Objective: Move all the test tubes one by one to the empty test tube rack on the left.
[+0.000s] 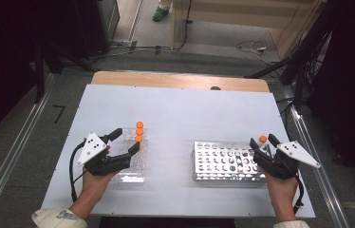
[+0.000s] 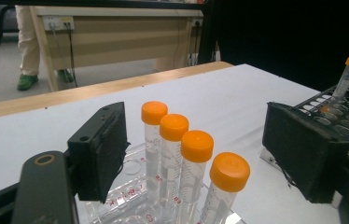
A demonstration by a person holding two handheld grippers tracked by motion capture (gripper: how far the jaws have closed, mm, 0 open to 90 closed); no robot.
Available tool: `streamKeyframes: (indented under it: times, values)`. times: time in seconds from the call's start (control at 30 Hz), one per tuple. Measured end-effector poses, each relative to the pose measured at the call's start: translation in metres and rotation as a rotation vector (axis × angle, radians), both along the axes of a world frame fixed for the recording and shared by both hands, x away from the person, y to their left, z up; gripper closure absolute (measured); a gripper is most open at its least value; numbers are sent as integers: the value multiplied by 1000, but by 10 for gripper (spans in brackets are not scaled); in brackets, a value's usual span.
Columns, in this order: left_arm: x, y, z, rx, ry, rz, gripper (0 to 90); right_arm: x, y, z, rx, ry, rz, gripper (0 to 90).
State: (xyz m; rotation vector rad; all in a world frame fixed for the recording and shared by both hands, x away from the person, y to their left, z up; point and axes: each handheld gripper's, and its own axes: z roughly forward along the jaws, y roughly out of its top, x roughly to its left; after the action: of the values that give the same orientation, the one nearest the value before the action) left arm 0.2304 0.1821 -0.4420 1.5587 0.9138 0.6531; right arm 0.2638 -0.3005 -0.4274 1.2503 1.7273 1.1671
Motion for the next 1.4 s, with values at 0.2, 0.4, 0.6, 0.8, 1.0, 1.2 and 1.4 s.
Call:
streamKeyframes:
  times: [0.2,0.4,0.6,0.8,1.0,1.2,1.4]
  values:
    - [0,0,0,0,0,-2,215,7,-9,-12,23,28,-25,355]
    - [0,0,0,0,2,1,215,11,-9,-20,3,46,-30,433]
    - [0,0,0,-5,0,1,216,11,-10,-22,11,82,-29,522]
    - [0,1,0,-5,1,2,216,10,-7,-28,-3,107,-29,600]
    - [0,0,0,-7,1,-1,217,10,-7,-31,-1,112,-36,637]
    - [0,0,0,-8,1,-2,217,11,-8,-33,-3,117,-46,681]
    - [-1,0,0,-8,0,-2,217,11,-9,-32,-2,109,-53,713]
